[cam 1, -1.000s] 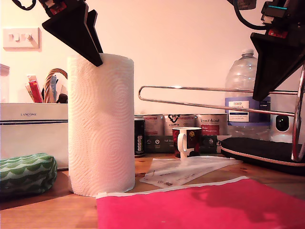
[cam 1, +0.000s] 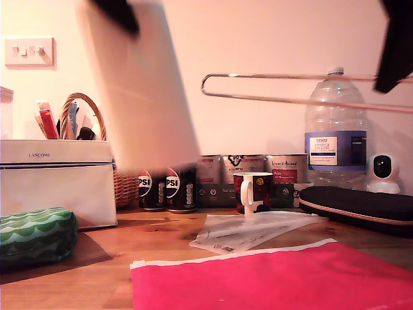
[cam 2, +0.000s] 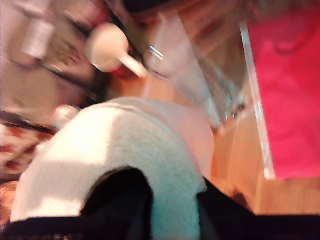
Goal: Insert the paper towel roll into the metallic stand.
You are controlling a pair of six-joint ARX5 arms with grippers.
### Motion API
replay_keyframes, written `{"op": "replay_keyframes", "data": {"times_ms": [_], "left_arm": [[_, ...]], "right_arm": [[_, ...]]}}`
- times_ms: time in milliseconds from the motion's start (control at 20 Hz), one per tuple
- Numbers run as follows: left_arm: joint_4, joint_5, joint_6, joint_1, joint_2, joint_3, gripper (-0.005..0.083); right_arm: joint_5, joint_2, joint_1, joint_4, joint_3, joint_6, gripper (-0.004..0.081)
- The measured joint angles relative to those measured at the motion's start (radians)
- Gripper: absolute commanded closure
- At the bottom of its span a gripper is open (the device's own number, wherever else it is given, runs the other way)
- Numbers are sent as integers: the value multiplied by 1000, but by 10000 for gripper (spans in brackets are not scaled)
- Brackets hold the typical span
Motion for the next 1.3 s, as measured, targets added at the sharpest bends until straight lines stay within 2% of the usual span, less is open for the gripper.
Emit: {"op": "replay_keyframes", "data": {"times_ms": [100, 300, 500, 650, 850, 1150, 1300], "left_arm": [[-61, 66, -15, 47, 0, 37, 794], [-123, 271, -63, 212, -10, 59, 795], [-137, 547, -90, 391, -77, 61, 795], [-135, 838, -99, 516, -103, 77, 795], [-151, 1059, -105, 623, -97, 79, 795], [-222, 1255, -99, 707, -11, 79, 797], [-286, 1275, -56, 712, 71, 79, 797]], "right_arm": [[1, -30, 0, -18, 0, -12, 783], [1, -97, 0, -31, 0, -38, 783], [-1, -116, 0, -58, 0, -42, 783], [-7, -116, 0, -60, 0, -64, 783], [-31, -118, 0, -60, 0, -68, 783], [-46, -174, 0, -74, 0, -90, 783], [-55, -233, 0, -75, 0, -93, 783]]}}
